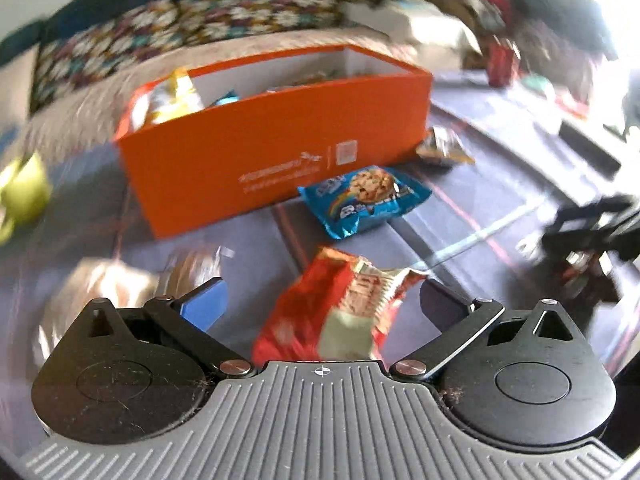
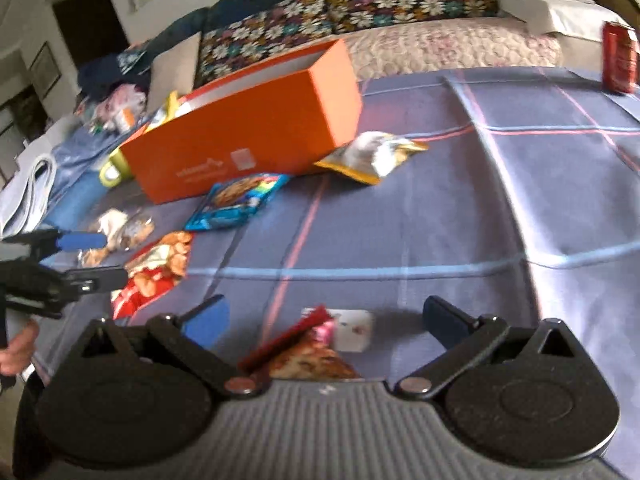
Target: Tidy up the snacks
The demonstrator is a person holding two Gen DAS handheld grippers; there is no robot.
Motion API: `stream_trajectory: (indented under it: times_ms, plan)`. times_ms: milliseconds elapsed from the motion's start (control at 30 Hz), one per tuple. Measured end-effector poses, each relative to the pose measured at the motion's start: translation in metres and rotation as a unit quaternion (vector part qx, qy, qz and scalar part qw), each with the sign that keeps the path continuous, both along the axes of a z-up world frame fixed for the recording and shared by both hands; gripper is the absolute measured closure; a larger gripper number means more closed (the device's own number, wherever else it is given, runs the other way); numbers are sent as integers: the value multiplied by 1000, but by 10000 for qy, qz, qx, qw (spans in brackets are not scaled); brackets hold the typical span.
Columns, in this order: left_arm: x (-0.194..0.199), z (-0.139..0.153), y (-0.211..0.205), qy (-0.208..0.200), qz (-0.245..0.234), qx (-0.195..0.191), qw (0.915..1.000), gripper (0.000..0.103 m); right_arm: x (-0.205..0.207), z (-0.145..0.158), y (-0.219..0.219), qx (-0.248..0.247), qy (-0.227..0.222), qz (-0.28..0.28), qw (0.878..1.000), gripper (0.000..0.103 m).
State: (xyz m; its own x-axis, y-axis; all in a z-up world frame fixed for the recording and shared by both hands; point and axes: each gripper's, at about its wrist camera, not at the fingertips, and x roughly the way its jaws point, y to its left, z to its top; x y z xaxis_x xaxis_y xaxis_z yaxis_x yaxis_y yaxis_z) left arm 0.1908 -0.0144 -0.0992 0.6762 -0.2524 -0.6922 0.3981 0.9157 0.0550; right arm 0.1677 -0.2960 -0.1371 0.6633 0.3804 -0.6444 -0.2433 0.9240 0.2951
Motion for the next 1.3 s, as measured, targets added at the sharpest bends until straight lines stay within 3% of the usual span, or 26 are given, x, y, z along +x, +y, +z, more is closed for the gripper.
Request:
stream_trajectory:
  times_ms: [167, 267, 300, 467, 600, 700, 800, 967, 1100, 1300]
  plan:
    - [24, -20, -16, 285, -597, 517, 9965, 31, -4, 1, -2, -145, -42, 48, 9999, 1]
    - [23, -22, -24, 154, -634, 543, 9964, 47, -3, 0, 2, -323, -61, 86, 9994, 1]
    - [22, -22, -24, 149, -545, 466, 9973, 60, -3, 0, 3, -403, -75, 109, 9991, 1]
    - [-1, -22, -24, 60, 591, 478, 9971, 69, -7, -4, 13, -858, -233, 252, 9957, 1]
    - [-23, -24, -4, 102, 1366, 356, 9899, 67, -12, -8, 20, -1182, -385, 363, 9916, 1]
    - [-38, -25, 19, 283, 1708, 10, 9849, 61, -17, -12, 27, -1386, -523, 397, 9882, 1]
    - [-46, -29, 33, 390, 1869, -211, 9814, 39, -13, -12, 29, -1399, -502, 317, 9884, 1]
    - [-53, -28, 31, 408, 1786, -300, 9826, 31, -9, -9, 29, -1422, -370, 311, 9887, 1]
    - [-56, -27, 20, 296, 1610, -160, 9864, 31, -25, 2, 14, -849, -628, 464, 9933, 1]
    - [-54, -31, 19, 343, 1602, -224, 9862, 30, -41, -5, 23, -1297, -629, 832, 9861, 1]
